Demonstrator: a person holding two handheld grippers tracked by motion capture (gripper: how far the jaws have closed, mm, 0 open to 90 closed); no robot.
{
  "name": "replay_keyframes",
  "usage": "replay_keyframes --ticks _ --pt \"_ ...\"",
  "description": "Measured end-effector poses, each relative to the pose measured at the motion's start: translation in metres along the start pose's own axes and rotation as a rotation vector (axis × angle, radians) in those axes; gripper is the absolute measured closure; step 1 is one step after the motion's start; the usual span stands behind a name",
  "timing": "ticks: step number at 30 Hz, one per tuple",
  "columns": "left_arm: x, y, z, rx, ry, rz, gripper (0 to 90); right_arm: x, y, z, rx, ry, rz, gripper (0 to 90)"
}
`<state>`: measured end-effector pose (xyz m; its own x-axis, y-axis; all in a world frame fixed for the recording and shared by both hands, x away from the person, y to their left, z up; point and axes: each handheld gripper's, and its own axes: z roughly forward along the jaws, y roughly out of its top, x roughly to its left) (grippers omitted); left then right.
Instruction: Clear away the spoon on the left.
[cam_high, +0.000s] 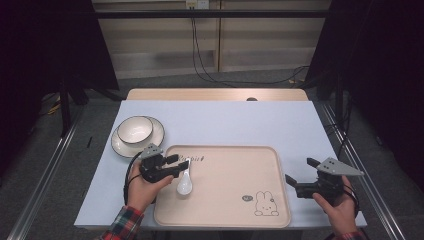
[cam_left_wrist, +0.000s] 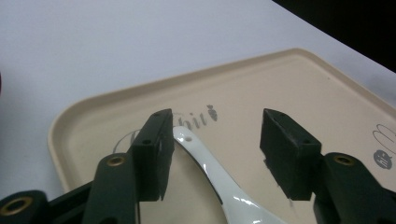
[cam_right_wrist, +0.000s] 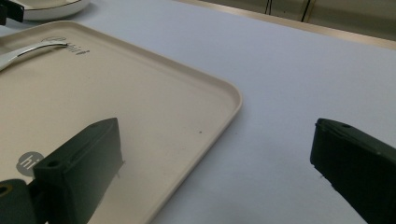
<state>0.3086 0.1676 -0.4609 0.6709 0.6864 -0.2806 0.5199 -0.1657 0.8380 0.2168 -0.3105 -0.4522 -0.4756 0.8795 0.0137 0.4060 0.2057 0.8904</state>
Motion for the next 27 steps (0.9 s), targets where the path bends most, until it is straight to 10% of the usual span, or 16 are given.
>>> replay_keyframes --ticks 27 --pt "0.003 0.009 -0.020 -0.106 -0.031 0.104 19.4 -0.001 0.000 -0.001 -0.004 -0.001 0.003 1.8"
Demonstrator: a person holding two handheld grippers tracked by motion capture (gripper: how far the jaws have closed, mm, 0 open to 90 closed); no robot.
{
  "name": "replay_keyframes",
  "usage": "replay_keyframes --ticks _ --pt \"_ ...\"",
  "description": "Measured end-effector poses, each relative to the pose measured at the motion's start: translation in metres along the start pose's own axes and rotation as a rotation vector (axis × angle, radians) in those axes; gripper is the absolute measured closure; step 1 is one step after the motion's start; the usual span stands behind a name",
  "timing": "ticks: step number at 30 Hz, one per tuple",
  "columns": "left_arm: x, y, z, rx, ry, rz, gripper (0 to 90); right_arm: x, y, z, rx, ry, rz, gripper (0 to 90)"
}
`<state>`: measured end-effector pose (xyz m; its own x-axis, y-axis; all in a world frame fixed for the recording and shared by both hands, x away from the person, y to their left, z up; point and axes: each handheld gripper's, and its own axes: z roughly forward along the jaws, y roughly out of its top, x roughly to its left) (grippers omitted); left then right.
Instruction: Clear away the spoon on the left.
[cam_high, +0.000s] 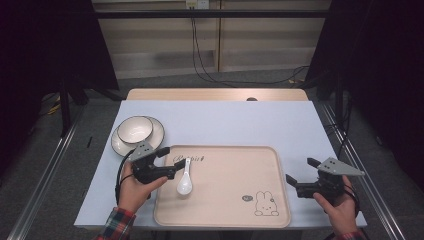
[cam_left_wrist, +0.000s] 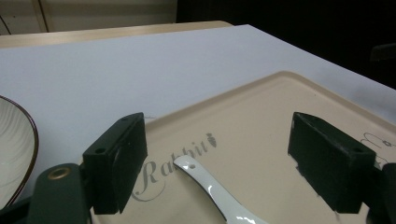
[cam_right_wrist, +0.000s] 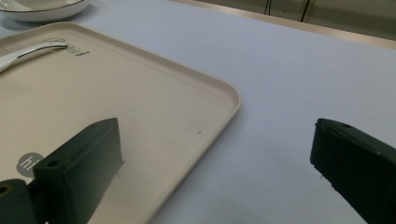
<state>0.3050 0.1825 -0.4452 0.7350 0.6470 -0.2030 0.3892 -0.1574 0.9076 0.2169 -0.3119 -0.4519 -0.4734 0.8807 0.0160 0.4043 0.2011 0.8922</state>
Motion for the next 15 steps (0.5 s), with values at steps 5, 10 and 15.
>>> replay_keyframes --ticks 5,10,15 --pt "0.001 0.001 -0.004 -0.006 0.008 0.013 17.4 0.000 0.000 0.000 -0.001 0.000 0.001 1.8" --pt "0.005 0.002 -0.009 -0.019 0.011 0.013 14.6 0.000 0.000 -0.001 -0.003 0.002 0.004 1.8" --pt "0.009 0.001 -0.014 -0.042 0.012 0.008 12.7 0.000 0.000 -0.001 -0.004 0.003 0.006 1.8"
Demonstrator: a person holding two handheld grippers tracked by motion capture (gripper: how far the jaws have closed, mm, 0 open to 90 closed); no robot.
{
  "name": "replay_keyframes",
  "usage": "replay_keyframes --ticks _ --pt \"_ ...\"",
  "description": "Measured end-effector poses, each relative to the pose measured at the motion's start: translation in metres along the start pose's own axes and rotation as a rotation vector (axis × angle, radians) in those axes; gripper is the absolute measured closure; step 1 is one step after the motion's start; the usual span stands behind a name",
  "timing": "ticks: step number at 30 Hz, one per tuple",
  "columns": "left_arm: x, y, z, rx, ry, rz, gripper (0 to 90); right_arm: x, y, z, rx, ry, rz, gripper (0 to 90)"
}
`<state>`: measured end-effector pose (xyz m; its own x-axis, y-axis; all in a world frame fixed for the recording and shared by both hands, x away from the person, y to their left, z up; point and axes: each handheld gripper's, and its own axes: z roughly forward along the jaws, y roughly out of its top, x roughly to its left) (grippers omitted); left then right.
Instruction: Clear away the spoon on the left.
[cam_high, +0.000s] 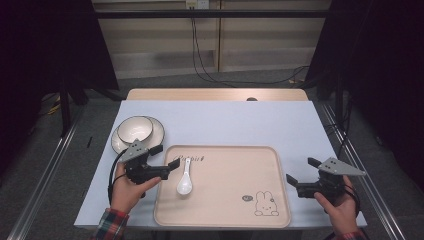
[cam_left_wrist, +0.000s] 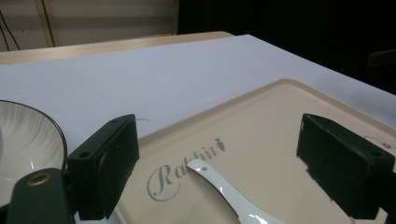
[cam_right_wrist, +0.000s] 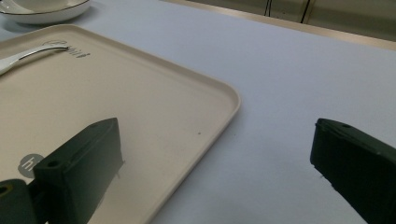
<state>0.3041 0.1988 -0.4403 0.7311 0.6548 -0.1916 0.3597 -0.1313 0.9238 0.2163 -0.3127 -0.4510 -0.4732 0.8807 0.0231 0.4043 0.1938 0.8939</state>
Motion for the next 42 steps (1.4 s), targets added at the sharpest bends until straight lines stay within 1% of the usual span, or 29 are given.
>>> replay_keyframes --ticks 2,3,4,5,6,7,10,12,13,15,16,17,18,23,24,26,27,30,32,34,36,38,39,40,41,42 --pt "0.002 0.000 -0.002 -0.013 -0.013 -0.004 12.4 0.000 0.000 0.000 0.000 -0.004 0.001 1.8" --pt "0.003 0.001 -0.004 -0.012 -0.007 0.003 12.3 0.000 0.000 0.000 0.000 -0.004 -0.001 1.8" --pt "0.003 0.001 -0.005 -0.021 -0.004 -0.003 12.2 0.000 0.000 0.000 -0.001 -0.004 -0.002 1.8" --pt "0.005 0.001 -0.006 -0.020 0.001 0.001 12.0 0.000 0.000 0.000 -0.001 -0.001 -0.002 1.8" --pt "0.005 0.001 -0.007 -0.028 0.001 -0.009 12.0 0.000 0.000 0.000 -0.005 -0.006 0.001 1.8" --pt "0.006 0.001 -0.008 -0.028 0.004 -0.003 12.0 -0.001 0.001 -0.001 -0.004 -0.007 0.001 1.8" --pt "0.009 0.001 -0.011 -0.031 -0.003 -0.005 11.0 -0.001 0.000 -0.001 -0.003 -0.005 0.004 1.8" --pt "0.010 0.002 -0.012 -0.028 0.000 0.004 10.9 -0.001 0.001 -0.001 -0.004 -0.005 0.004 1.8" --pt "0.010 0.002 -0.013 -0.030 0.008 0.000 10.5 -0.001 0.001 -0.001 -0.004 -0.004 0.001 1.8" --pt "0.012 0.002 -0.014 -0.037 -0.009 -0.001 9.9 -0.002 0.001 -0.001 -0.005 -0.006 0.003 1.8" --pt "0.012 0.002 -0.016 -0.027 0.001 0.007 9.8 -0.001 0.001 -0.001 -0.004 -0.005 0.005 1.8" --pt "0.012 0.002 -0.016 -0.030 0.002 0.003 9.8 -0.001 0.001 -0.002 -0.003 -0.002 0.004 1.8" --pt "0.013 0.003 -0.017 -0.028 0.012 0.004 9.7 -0.001 0.001 -0.002 -0.005 -0.001 0.001 1.8" --pt "0.017 0.003 -0.022 -0.037 0.015 0.005 9.7 -0.001 0.001 -0.002 -0.006 0.000 0.002 1.8" --pt "0.018 0.003 -0.023 -0.035 0.021 -0.002 9.7 -0.001 0.001 -0.002 -0.006 0.000 0.001 1.8" --pt "0.020 0.002 -0.025 -0.039 0.016 -0.005 9.7 -0.002 0.001 -0.002 -0.007 -0.003 0.002 1.7" --pt "0.021 0.003 -0.026 -0.040 0.029 -0.008 9.8 -0.002 0.001 -0.002 -0.007 -0.002 0.004 1.7" --pt "0.023 0.003 -0.029 -0.039 0.035 -0.006 9.7 -0.002 0.001 -0.002 -0.008 -0.006 0.006 1.7" --pt "0.025 0.003 -0.031 -0.041 0.037 -0.011 9.7 -0.002 0.001 -0.002 -0.008 -0.004 0.005 1.7" --pt "0.026 0.002 -0.032 -0.038 0.041 -0.025 9.7 -0.002 0.001 -0.002 -0.010 -0.005 0.003 1.7" --pt "0.028 0.002 -0.034 -0.032 0.042 -0.017 9.7 -0.002 0.001 -0.002 -0.009 -0.002 0.003 1.8" --pt "0.030 0.002 -0.035 -0.033 0.036 -0.020 9.7 -0.002 0.001 -0.002 -0.007 -0.002 0.004 1.7" --pt "0.029 0.002 -0.036 -0.033 0.050 -0.023 9.7 -0.002 0.001 -0.002 -0.008 -0.007 0.003 1.7" --pt "0.030 0.002 -0.037 -0.034 0.044 -0.021 9.7 -0.002 0.001 -0.002 -0.005 -0.004 0.004 1.7" --pt "0.030 0.003 -0.037 -0.033 0.053 -0.017 9.7 -0.002 0.001 -0.002 -0.007 -0.003 0.002 1.7" --pt "0.031 0.003 -0.038 -0.036 0.048 -0.017 9.1 -0.002 0.001 -0.002 -0.006 0.001 0.001 1.7"
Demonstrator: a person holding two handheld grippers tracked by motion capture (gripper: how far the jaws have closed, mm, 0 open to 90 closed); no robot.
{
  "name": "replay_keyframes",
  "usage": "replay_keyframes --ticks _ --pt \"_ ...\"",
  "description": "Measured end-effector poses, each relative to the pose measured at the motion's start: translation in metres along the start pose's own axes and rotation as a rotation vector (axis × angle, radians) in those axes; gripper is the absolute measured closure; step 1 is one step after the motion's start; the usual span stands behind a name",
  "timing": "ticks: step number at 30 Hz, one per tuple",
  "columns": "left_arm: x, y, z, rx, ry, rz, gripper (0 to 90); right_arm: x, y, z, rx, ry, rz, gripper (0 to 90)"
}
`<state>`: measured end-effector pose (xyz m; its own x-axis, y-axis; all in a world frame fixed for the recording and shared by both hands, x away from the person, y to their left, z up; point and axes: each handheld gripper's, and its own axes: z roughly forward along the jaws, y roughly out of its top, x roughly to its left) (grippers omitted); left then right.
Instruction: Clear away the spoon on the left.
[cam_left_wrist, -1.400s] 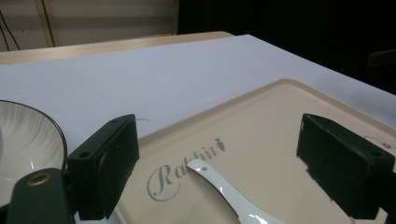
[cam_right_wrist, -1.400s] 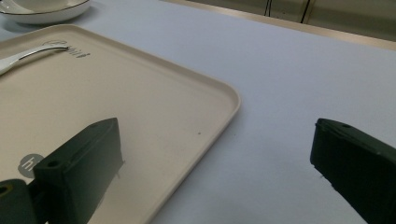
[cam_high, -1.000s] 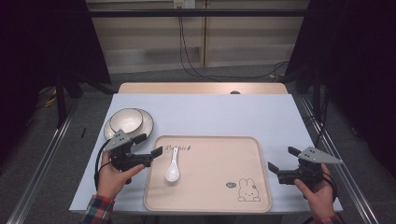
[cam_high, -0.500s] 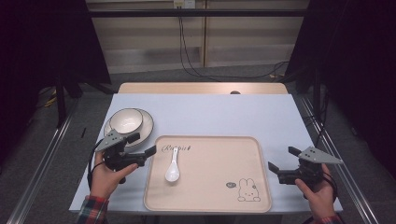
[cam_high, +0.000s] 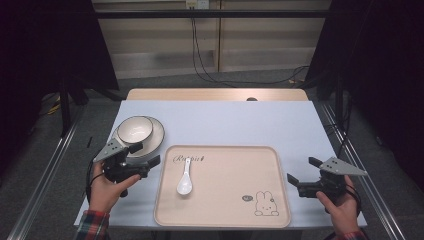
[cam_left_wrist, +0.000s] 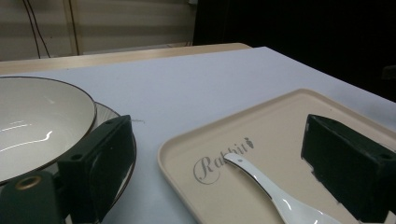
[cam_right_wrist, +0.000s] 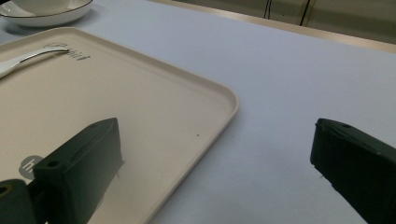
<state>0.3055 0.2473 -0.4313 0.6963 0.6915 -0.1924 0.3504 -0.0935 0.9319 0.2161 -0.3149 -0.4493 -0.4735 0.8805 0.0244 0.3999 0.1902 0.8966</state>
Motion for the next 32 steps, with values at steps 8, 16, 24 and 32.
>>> replay_keyframes --ticks 8,16,24,32 --pt "0.003 0.000 -0.004 0.000 0.003 0.011 7.4 0.000 0.000 0.000 0.002 -0.002 0.000 1.7" --pt "0.005 -0.002 -0.004 0.031 -0.013 0.030 3.4 -0.001 -0.002 -0.001 0.003 -0.009 0.004 1.7" --pt "0.007 -0.007 -0.006 0.041 -0.042 0.030 2.4 -0.001 -0.002 -0.001 0.004 -0.005 -0.004 1.7" --pt "0.011 -0.010 -0.010 0.051 -0.014 0.034 2.7 -0.001 -0.002 0.000 0.012 -0.002 -0.001 1.7"
